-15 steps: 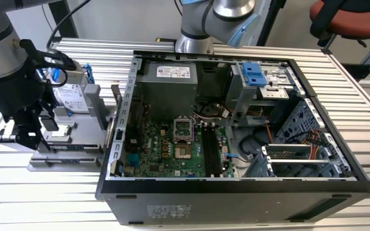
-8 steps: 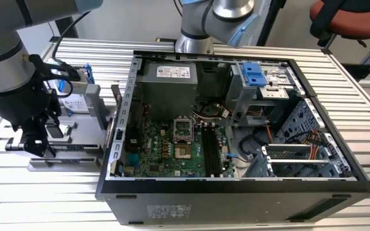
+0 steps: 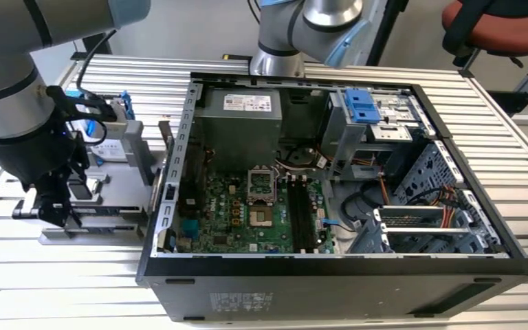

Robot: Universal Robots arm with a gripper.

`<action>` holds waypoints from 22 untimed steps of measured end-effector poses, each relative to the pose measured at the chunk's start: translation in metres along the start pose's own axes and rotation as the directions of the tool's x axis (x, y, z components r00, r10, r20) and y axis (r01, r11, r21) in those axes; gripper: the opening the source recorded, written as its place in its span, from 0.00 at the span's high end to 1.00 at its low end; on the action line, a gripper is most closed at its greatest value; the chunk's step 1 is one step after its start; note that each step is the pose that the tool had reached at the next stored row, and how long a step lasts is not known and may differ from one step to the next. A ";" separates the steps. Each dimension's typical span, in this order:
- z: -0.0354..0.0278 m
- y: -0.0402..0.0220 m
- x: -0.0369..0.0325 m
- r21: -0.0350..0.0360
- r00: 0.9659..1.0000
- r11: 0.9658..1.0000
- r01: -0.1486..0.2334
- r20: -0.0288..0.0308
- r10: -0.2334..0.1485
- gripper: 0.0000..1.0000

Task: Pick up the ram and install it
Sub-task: 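Pick up the ram and move it above insertion slot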

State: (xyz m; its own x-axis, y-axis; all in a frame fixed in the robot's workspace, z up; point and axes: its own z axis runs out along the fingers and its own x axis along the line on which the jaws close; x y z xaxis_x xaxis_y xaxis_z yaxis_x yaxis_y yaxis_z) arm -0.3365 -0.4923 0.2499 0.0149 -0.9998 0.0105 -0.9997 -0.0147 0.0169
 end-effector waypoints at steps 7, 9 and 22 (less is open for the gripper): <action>0.0080 -0.0001 -0.0007 0.000 1.000 1.000 0.000 0.026 0.000 0.00; 0.0103 -0.0001 -0.0009 0.001 1.000 1.000 0.000 0.029 0.000 0.00; 0.0280 -0.0004 -0.0024 0.011 1.000 1.000 -0.003 0.029 0.003 0.00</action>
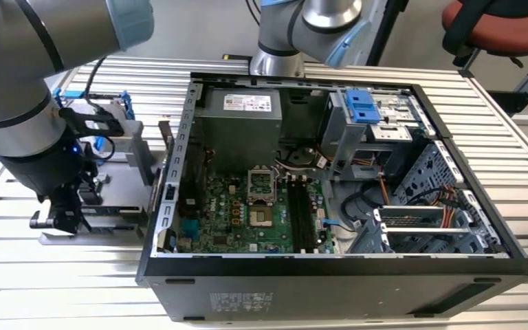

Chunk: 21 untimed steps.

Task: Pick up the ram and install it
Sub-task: 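Pick up the ram and move it above insertion slot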

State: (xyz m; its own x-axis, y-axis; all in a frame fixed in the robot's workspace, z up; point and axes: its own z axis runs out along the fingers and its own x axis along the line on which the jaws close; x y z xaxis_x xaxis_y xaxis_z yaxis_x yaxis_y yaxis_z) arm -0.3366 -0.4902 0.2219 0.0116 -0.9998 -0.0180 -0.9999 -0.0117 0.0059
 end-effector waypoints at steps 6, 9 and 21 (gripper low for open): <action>0.0083 -0.0001 0.0001 0.000 1.000 1.000 -0.005 0.000 0.005 0.00; 0.0122 -0.0001 0.0002 0.000 1.000 1.000 -0.009 0.000 0.009 0.00; 0.0168 -0.0001 0.0004 0.000 1.000 1.000 -0.009 0.001 0.009 0.00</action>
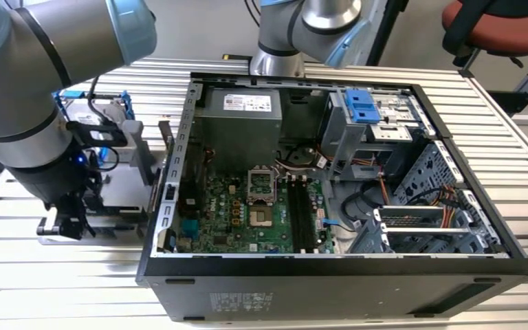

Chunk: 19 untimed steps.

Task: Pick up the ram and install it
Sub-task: 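Pick up the ram and move it above insertion slot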

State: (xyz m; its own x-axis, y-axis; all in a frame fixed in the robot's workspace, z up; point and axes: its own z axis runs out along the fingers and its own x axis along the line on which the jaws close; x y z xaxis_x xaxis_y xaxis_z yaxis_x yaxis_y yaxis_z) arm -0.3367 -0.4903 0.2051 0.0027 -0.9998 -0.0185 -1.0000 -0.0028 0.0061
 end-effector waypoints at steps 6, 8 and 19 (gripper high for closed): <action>0.0044 -0.0001 0.0049 -0.001 1.000 1.000 0.000 0.000 0.000 0.00; 0.0056 -0.0001 0.0070 -0.001 1.000 1.000 0.000 0.000 0.000 0.00; 0.0108 -0.0002 0.0083 -0.001 1.000 1.000 -0.003 0.000 0.003 0.00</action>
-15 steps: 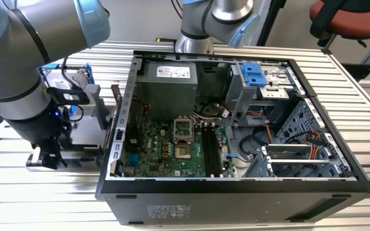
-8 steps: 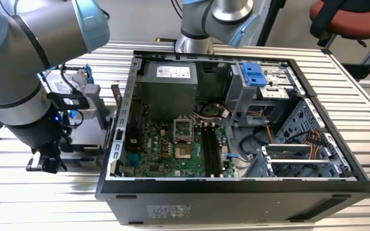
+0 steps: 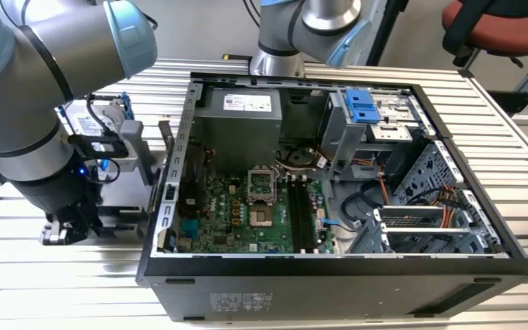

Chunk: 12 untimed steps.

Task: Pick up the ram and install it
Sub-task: 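Pick up the ram and move it above insertion slot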

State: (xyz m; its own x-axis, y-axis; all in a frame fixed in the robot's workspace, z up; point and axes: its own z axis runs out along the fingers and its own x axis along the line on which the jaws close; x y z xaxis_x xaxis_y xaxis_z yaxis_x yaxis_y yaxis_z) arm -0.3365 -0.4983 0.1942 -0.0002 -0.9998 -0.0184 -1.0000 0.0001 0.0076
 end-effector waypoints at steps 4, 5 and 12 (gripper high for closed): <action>0.0001 0.0000 -0.0001 0.000 1.000 1.000 0.000 0.001 0.000 0.00; 0.0000 0.0000 -0.0001 0.000 1.000 1.000 0.000 0.004 0.000 0.00; 0.0001 0.0000 -0.0001 0.000 1.000 1.000 0.000 0.007 0.000 0.00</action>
State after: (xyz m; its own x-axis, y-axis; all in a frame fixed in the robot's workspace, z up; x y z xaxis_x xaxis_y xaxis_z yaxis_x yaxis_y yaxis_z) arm -0.3365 -0.4982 0.1941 -0.0002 -0.9997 -0.0257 -1.0000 0.0000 0.0076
